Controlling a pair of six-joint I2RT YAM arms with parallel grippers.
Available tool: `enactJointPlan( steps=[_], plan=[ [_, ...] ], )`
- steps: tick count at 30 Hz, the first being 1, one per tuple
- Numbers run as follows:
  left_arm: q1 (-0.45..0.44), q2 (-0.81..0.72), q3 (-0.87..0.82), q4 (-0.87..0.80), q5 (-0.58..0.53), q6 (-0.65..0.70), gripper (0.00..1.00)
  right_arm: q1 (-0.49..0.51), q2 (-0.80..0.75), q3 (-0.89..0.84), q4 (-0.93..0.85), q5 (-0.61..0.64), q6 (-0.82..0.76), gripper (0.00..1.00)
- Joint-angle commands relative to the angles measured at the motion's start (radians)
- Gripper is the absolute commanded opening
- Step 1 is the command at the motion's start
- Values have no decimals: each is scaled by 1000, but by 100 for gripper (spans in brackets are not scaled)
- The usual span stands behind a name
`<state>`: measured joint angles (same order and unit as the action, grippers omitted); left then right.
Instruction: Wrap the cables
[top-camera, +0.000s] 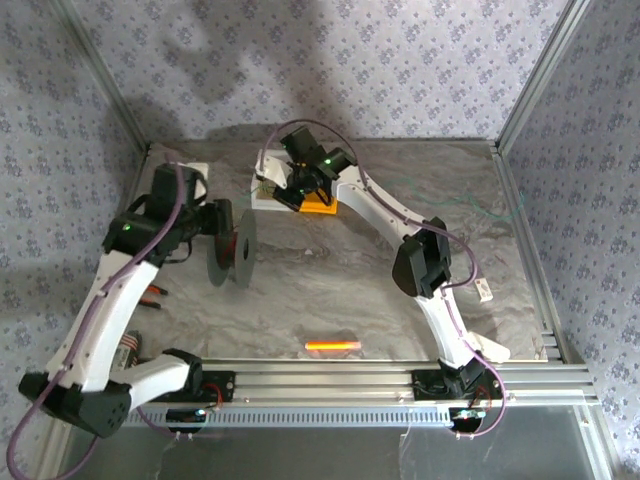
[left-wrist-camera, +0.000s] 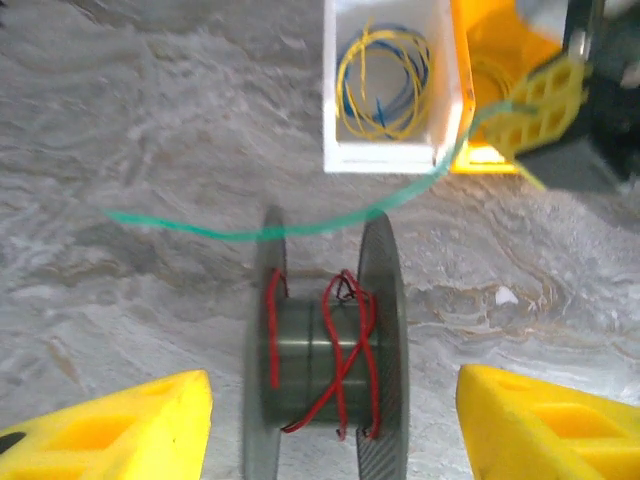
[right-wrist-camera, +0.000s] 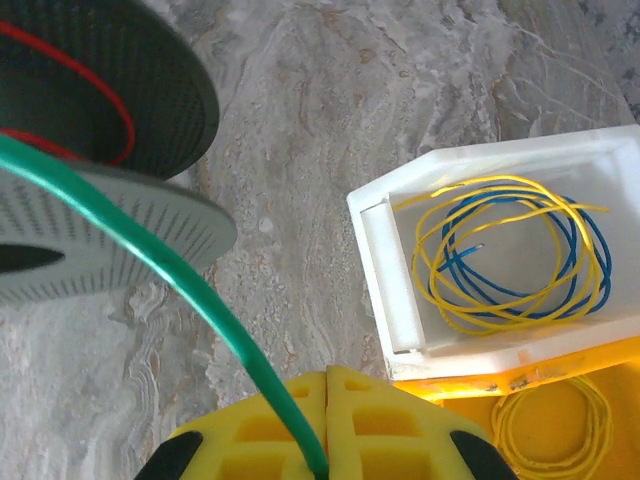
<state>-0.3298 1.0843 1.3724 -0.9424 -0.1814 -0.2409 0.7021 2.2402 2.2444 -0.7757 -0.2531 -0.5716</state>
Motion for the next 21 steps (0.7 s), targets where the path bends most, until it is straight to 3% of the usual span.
enactJointPlan(
  steps=[1, 6, 13, 21],
  plan=[
    [78, -62, 27, -92, -5, 52, 67, -12, -118, -89, 106, -78, -149, 0],
    [201, -92, -31, -100, 69, 86, 68, 9, -159, -190, 188, -65, -265, 0],
    [208, -84, -166, -5, 126, 75, 67, 23, -157, -228, 210, -15, -329, 0],
    [215, -26, -207, 83, 152, 103, 67, 10, -157, -318, 416, 2, -466, 0]
  ],
)
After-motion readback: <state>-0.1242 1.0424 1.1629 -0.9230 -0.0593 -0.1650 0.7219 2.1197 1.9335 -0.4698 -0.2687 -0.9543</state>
